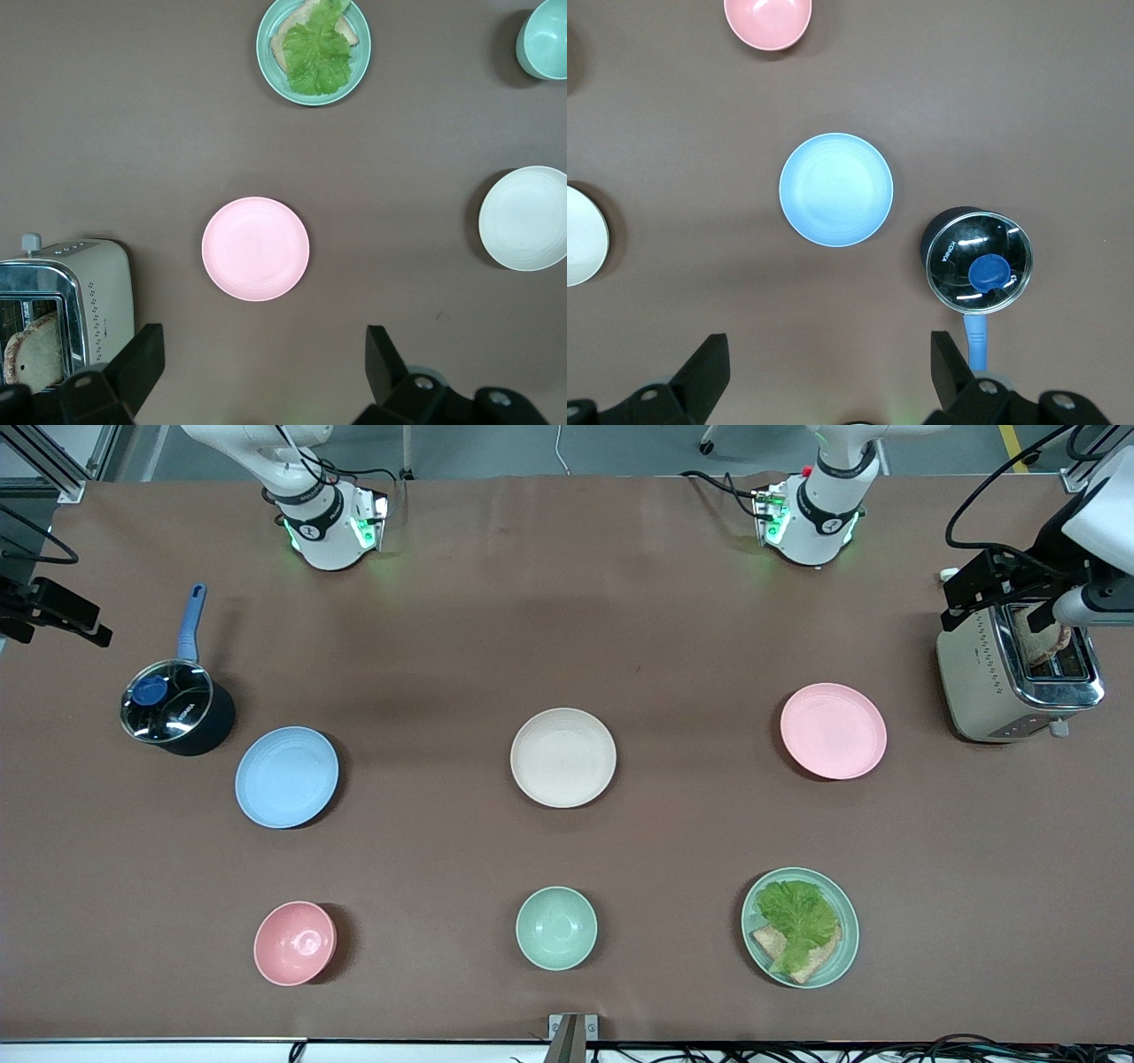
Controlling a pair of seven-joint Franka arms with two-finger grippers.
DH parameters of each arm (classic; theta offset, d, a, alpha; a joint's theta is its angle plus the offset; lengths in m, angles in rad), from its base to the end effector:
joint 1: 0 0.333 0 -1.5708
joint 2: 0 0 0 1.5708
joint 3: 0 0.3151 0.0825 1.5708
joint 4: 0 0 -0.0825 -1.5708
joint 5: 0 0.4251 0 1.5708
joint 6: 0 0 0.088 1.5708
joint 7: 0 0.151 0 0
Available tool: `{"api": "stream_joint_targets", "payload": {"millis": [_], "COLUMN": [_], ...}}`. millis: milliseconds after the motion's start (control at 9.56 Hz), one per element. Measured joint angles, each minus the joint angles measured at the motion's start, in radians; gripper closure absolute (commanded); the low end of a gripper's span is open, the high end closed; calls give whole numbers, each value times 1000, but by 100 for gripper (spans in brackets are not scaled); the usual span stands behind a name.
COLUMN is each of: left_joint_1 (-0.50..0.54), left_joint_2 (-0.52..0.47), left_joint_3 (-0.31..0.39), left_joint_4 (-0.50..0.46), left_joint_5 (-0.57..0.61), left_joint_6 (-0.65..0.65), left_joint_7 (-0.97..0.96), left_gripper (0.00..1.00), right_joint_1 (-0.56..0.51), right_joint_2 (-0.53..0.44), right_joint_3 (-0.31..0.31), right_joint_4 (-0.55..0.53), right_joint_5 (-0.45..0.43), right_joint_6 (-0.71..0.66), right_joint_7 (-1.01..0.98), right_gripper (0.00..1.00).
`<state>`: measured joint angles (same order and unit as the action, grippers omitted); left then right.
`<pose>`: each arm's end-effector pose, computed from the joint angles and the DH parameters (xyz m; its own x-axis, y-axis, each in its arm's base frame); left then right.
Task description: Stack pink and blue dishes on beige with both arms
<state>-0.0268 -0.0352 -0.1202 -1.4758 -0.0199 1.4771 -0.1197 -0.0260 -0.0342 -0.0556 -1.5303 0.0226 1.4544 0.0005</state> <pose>0.5688 -0.0887 0.6400 0.9990 -0.0292 0.0341 -0.0299 -0.9994 0.0197 0.5694 -0.0434 0.6102 0.9960 -0.0792 -0.0417 -0.0803 -0.9965 -0.0244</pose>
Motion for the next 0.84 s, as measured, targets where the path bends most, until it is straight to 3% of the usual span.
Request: {"api": "stream_joint_targets", "payload": {"millis": [419, 837], "left_joint_1": [0, 1], "left_joint_2": [1, 43], "left_joint_3": [1, 58], "left_joint_4": [-2, -33], "left_joint_5": [0, 0], "left_joint_6": [0, 22], "left_joint_7": [0, 11], "left_gripper": [0, 0], "right_joint_1": [0, -1], "right_joint_2": [5, 138], "right_joint_3": [-1, -41], "right_joint_4": [-1, -22], "right_joint_5": [0, 43], "right_joint_6": [0, 70], "right_joint_7": [-2, -3], "right_gripper": [0, 0]}}
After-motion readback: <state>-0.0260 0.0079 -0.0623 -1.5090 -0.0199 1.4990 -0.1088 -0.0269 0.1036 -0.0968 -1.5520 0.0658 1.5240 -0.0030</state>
